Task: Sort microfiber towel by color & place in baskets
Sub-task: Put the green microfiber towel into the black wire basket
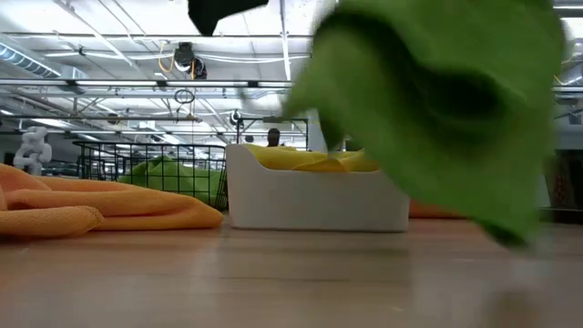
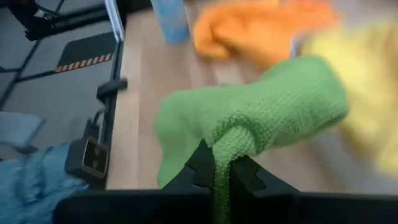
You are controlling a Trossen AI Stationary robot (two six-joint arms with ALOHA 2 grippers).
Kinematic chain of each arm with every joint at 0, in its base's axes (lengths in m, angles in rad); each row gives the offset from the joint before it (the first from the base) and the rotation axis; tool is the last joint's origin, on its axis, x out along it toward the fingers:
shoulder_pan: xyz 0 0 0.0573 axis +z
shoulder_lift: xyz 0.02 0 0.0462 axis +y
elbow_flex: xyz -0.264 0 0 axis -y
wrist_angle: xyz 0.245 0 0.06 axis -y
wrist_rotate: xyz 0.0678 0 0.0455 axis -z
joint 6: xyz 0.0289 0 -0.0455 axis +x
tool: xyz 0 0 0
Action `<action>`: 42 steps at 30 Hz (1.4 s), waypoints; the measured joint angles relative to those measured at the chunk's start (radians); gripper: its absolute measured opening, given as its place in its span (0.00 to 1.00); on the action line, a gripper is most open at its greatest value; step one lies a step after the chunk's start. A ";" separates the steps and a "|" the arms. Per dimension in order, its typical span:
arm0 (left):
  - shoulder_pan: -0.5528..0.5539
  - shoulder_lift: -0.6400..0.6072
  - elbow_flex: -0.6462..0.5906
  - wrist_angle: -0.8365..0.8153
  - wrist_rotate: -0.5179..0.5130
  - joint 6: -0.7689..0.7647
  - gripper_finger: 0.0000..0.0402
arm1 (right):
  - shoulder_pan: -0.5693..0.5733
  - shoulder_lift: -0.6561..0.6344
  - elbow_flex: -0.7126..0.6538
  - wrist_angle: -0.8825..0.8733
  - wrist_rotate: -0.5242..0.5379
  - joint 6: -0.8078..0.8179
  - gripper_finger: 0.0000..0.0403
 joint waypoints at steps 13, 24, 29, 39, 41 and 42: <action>-0.093 0.055 0.000 0.262 -0.024 0.088 0.72 | -0.006 0.000 0.186 0.020 0.312 -0.446 0.01; -0.123 0.082 0.002 0.312 -0.109 0.109 0.77 | -0.071 0.000 0.187 0.245 0.399 -0.707 0.01; -0.118 0.084 0.001 0.352 -0.194 0.154 0.86 | -0.121 0.004 0.188 0.296 0.398 -0.777 0.01; -0.019 0.084 0.001 0.290 -0.236 0.143 0.88 | -0.183 0.011 0.188 0.301 0.383 -0.801 0.00; 0.013 0.084 0.001 0.258 -0.236 0.118 0.85 | -0.189 0.011 0.188 0.303 0.365 -0.804 0.00; 0.026 0.084 0.001 0.243 -0.234 0.112 0.82 | -0.191 0.011 0.188 0.303 0.365 -0.804 0.00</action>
